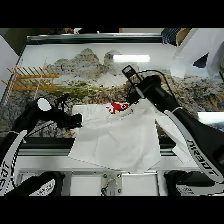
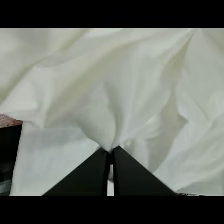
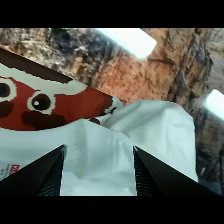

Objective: Fold the clothes and pants, and hang the long-sleeved shirts on hangers.

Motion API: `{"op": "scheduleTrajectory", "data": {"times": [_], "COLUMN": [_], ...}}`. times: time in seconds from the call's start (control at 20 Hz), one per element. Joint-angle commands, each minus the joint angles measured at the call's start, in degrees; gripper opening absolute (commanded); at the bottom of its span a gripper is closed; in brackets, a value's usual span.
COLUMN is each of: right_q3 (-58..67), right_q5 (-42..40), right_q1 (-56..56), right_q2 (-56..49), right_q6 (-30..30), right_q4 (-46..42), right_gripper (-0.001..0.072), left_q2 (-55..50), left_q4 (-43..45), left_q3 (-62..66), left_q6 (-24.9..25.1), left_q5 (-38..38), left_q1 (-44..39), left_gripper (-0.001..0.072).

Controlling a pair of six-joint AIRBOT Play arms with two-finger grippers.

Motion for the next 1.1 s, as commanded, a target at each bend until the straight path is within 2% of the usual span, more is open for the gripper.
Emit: {"op": "scheduleTrajectory", "data": {"times": [0.0, 0.4, 0.5, 0.55, 0.75, 0.8, 0.85, 0.95, 1.05], "right_q3": [-0.1, -0.1, -0.1, -0.1, -0.1, -0.1, -0.1, -0.1, -0.5], "right_q5": [3.2, 6.0, 6.3, 6.6, 8.9, 9.0, 9.1, 10.4, 14.3], "right_q1": [2.9, 2.7, 2.7, 2.7, 2.7, 2.6, 2.6, 2.6, 2.7], "right_q2": [-3.2, -5.3, -5.2, -5.2, -4.3, -3.7, -2.9, -1.3, 0.9], "right_q6": [6.6, 9.5, 9.5, 9.5, 9.5, 9.4, 9.5, 10.8, 15.3], "right_q4": [-10.8, -11.5, -12.7, -13.3, -15.7, -15.9, -15.9, -15.2, -13.4], "right_gripper": [0.045, 0.0442, 0.0188, 0.0167, 0.0158, 0.0061, 0.0021, 0.0021, 0.002], "left_q2": [0.0, 0.0, 0.0, 0.0, 0.0, 0.0, 0.1, 1.6, 5.1], "left_q4": [0.0, 0.0, 0.0, 0.0, 0.0, 0.0, 0.0, 0.0, 0.0], "left_q3": [0.1, 0.1, 0.1, 0.1, 0.1, 0.1, 0.1, 0.1, 0.1], "left_q6": [0.0, 0.4, 0.4, 0.5, 1.9, 1.9, 1.9, 2.3, 3.0], "left_q5": [0.0, 0.0, 0.0, 0.0, 0.0, -0.1, -0.3, -0.4, -0.5], "left_q1": [0.0, 0.0, 0.0, 0.0, 0.9, 1.7, 2.7, 4.3, 5.4], "left_gripper": [0.0015, 0.0015, 0.0015, 0.0015, 0.0015, 0.0015, 0.0015, 0.0015, 0.0015]}}
